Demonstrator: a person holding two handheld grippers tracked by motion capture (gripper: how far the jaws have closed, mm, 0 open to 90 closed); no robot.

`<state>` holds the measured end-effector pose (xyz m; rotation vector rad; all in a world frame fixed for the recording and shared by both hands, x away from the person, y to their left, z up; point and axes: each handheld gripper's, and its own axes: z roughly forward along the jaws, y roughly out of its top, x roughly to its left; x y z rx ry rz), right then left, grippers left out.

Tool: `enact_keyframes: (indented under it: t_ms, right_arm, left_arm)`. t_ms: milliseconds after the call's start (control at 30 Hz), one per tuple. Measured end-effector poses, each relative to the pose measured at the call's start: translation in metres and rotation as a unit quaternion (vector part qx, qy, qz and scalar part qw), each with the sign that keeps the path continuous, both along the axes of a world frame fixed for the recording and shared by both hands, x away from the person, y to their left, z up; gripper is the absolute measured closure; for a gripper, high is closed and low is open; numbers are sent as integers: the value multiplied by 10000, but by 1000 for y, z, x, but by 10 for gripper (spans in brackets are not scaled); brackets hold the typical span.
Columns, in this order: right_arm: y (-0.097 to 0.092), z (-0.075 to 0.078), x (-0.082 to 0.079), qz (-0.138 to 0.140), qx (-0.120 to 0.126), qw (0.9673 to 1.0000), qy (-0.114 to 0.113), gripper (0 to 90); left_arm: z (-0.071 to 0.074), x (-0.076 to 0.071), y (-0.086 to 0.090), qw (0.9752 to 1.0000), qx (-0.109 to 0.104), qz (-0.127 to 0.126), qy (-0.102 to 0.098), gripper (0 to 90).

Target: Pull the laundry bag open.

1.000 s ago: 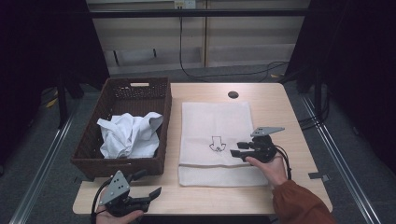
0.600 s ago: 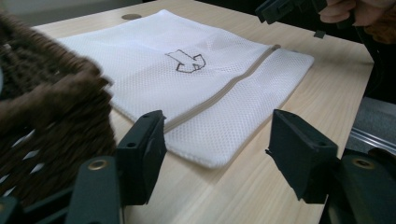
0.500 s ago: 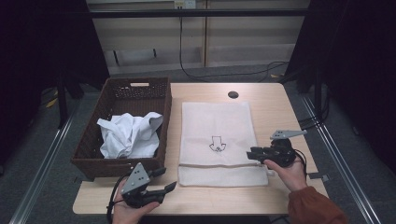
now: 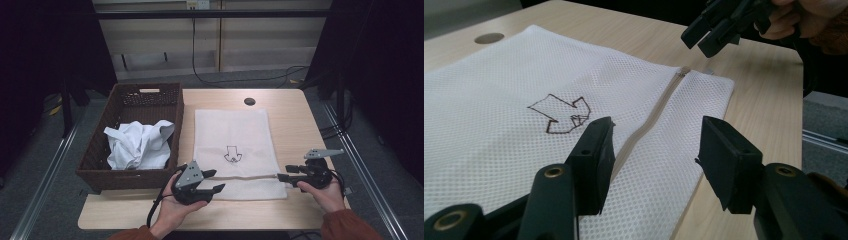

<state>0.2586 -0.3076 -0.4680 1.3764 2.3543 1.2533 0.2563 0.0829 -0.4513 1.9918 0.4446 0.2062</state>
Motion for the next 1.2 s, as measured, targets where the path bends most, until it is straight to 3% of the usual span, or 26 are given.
enact_keyframes:
  t_ms: [67,133,233,300,333,433,633,667,800,933,967,1200]
  right_arm:
    - [-2,-4,-2,-23,-78,9999,66,424]
    - [-3,-6,-3,-38,-103,9999,101,422]
    - [-1,-13,-6,-5,-264,9994,221,427]
    - [0,-14,-6,-11,-304,9992,254,429]
    - [4,-17,-5,57,-469,9985,291,440]
    - [5,-19,-4,76,-643,9976,231,445]
    - [8,-22,-5,42,-865,9962,99,469]
    - [12,-25,-6,120,-1059,9942,109,492]
    - [14,-25,-7,64,-1277,9918,-59,621]
    - [14,-25,-7,-11,-1295,9916,-54,677]
    - [14,-25,-7,-63,-1269,9919,-43,729]
    - [12,-26,-6,-200,-1160,9930,56,812]
  left_arm:
    - [-2,1,-1,10000,83,-19,-38,481]
    - [-4,1,-1,10000,50,7,16,483]
    - [-16,5,3,9997,224,47,84,501]
    - [-19,6,3,9996,233,65,126,506]
    - [-22,8,3,9994,261,62,209,530]
    - [-27,10,3,9990,320,14,305,541]
    - [-29,11,1,9988,415,9,278,547]
    - [-31,11,0,9985,468,-11,289,547]
    - [-36,12,0,9974,640,-50,338,545]
    - [-41,13,0,9968,702,-6,373,541]
    - [-43,14,-1,9963,753,52,409,541]
    - [-49,14,-3,9945,940,19,455,542]
